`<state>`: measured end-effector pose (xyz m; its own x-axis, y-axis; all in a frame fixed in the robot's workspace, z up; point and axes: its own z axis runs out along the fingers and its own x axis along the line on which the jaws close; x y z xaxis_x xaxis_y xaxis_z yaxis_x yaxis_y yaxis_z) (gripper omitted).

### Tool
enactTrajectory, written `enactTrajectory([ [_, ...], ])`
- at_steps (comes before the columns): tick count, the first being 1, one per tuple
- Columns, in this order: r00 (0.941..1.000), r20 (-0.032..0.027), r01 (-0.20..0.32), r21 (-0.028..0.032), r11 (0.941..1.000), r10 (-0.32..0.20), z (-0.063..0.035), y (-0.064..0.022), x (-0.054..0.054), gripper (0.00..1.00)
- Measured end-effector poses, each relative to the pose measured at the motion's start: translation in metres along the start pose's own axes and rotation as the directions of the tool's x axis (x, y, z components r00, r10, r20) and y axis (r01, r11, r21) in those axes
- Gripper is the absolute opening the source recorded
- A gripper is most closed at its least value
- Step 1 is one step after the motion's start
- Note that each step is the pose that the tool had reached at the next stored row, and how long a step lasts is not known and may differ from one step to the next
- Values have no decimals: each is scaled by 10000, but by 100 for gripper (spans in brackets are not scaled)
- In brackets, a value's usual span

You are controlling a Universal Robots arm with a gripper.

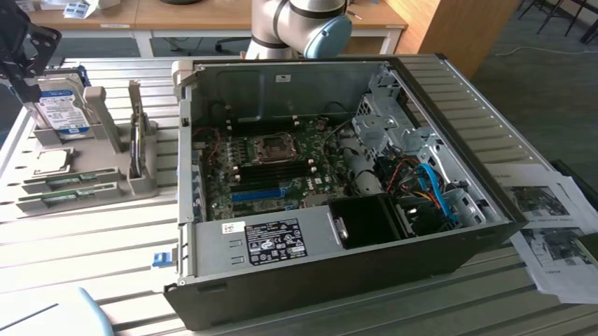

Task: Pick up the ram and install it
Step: 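Pick up the ram and move it above insertion slot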

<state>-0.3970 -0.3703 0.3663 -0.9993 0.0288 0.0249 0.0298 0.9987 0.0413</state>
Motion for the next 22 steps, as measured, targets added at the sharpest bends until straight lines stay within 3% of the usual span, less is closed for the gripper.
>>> enactTrajectory([
  [13,10000,-2,97,1,10000,-97,1,0,0,9],
  [22,9985,-22,545,12,9985,-545,1,0,0,9],
])
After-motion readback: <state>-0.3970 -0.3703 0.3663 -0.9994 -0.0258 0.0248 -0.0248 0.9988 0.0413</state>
